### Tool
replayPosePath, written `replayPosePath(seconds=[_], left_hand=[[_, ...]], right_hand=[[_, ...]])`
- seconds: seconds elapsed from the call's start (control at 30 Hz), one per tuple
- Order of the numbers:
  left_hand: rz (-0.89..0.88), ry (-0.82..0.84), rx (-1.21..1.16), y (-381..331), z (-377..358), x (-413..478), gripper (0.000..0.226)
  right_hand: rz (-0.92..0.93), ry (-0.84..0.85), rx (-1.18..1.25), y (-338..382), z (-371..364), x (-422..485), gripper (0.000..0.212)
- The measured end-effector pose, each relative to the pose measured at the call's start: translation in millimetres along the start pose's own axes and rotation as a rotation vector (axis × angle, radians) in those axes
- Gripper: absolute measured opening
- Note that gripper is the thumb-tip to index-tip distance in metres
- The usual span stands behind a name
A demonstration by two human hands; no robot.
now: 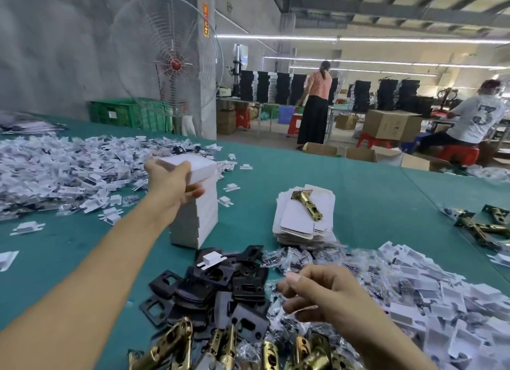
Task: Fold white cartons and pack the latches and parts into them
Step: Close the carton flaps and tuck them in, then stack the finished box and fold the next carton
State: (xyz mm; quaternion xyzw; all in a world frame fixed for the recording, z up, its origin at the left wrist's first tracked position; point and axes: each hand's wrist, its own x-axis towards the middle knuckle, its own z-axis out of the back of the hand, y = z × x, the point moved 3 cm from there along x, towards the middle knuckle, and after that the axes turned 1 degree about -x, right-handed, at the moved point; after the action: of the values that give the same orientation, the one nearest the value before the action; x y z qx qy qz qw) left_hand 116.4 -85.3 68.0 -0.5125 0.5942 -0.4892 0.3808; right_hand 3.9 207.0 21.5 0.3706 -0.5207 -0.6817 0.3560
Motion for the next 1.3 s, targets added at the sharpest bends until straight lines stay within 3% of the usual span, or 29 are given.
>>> replayPosePath(seconds=[0.2,0.33,0.43,0.53,0.7,1.0,1.17,1.3], left_hand=[[-0.081,-0.116,0.155,23,13,2,0.054],[-0.089,-0.167,0.049,24,10,-2,0.045],[-0.069,-0.131,0.017,27,11,-6,0.062],[-0.121,-0.085,0.211,34,18,-10,0.084],[-0.258,-0.211,0.647,38,30,-10,0.089],[-0.324,-0.224,0.716,39,22,0,0.083],[-0.364,-0.230,0.667,43,24,2,0.080],[-0.354,-0.222,0.623,43,21,-3,0.092]], right_hand=[[0.000,0.015,0.017,-3,2,1,0.029],[0.004,0.002,0.031,-5,3,2,0.029],[0.002,0.000,0.039,-5,5,2,0.028],[0.004,0.009,0.041,-5,6,2,0.032],[0.018,0.002,0.026,-6,7,3,0.034],[0.029,0.009,0.010,-7,11,2,0.027],[0.048,-0.025,-0.159,0,23,-1,0.018],[0.024,-0.108,-0.614,14,46,43,0.012]])
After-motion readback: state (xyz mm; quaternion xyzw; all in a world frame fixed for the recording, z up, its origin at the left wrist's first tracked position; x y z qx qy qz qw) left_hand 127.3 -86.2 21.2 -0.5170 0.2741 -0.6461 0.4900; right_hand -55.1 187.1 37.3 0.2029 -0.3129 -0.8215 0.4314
